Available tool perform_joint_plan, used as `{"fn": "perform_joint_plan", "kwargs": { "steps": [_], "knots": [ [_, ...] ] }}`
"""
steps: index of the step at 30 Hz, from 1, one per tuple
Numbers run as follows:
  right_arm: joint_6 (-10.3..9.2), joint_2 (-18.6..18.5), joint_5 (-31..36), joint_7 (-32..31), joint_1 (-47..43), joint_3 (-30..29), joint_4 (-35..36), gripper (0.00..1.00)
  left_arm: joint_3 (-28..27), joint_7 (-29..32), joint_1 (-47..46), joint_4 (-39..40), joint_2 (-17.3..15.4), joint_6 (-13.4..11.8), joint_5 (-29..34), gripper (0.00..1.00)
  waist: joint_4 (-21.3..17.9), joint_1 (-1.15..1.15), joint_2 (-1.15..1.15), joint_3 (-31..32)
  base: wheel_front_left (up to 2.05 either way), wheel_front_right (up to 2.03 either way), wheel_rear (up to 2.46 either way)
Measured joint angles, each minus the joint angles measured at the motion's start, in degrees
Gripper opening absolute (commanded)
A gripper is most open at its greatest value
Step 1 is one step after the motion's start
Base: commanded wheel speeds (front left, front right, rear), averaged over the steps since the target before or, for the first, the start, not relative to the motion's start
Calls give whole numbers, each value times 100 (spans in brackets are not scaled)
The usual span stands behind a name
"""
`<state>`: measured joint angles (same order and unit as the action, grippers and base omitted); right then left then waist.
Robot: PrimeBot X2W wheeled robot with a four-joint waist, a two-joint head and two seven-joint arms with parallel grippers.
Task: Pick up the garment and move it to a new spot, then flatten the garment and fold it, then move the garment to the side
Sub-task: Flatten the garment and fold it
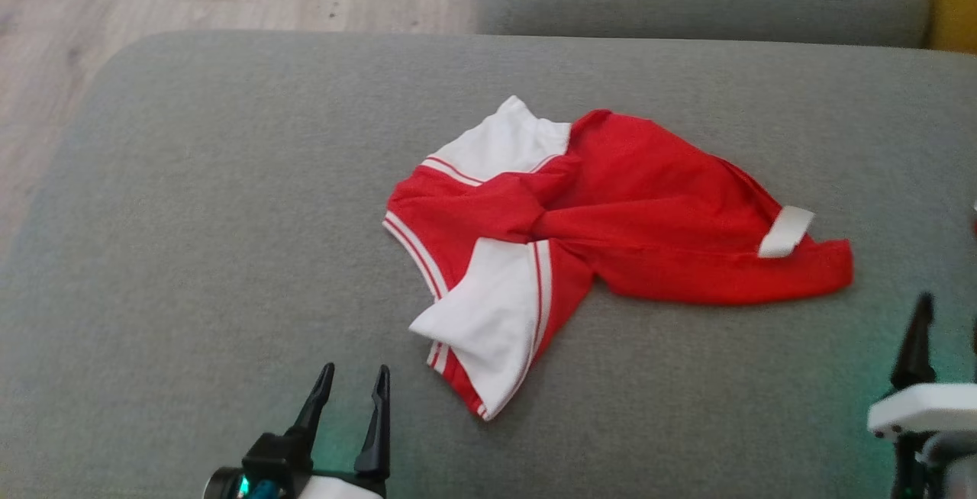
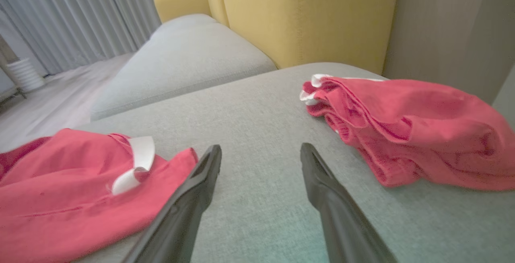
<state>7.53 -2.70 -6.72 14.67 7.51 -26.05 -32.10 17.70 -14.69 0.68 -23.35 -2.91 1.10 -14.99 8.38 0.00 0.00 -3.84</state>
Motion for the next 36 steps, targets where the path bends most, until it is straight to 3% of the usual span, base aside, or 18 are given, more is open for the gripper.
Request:
{"fn": "perform_joint_plan", "kwargs": {
  "steps": [7, 13, 25, 34, 35, 36],
  "knots": [
    [0, 31, -162, 1, 68, 697, 229, 100, -7, 0, -147, -38, 1, 75, -67, 100, -399, 0, 0, -2, 0, 0, 0],
    [0, 33, -320, 1, 166, 1287, 367, 100, 58, 0, -923, -421, 5, 188, -318, 100, -545, 1, 0, -152, 0, 0, 0],
    [0, 31, -355, 1, 381, 1636, 291, 100, 149, 59, -2721, -2826, 46, 452, -924, 100, -874, 1, 0, -555, 0, 0, 0],
    [0, 30, -380, 1, 416, 1652, 176, 100, 953, 412, -3427, -3697, 71, 599, -1569, 100, -1005, 0, 0, -708, 0, 0, 0],
    [0, 30, -380, 1, 432, 1655, 170, 100, 1026, 412, -3500, -3779, 71, 597, -1568, 80, -1005, 0, 0, -710, 0, 0, 0],
    [0, 30, -380, 1, 453, 1657, 158, 100, 1077, 412, -3565, -3861, 71, 592, -1566, 38, -1006, 0, 0, -711, 0, 0, 0]
  ]
}}
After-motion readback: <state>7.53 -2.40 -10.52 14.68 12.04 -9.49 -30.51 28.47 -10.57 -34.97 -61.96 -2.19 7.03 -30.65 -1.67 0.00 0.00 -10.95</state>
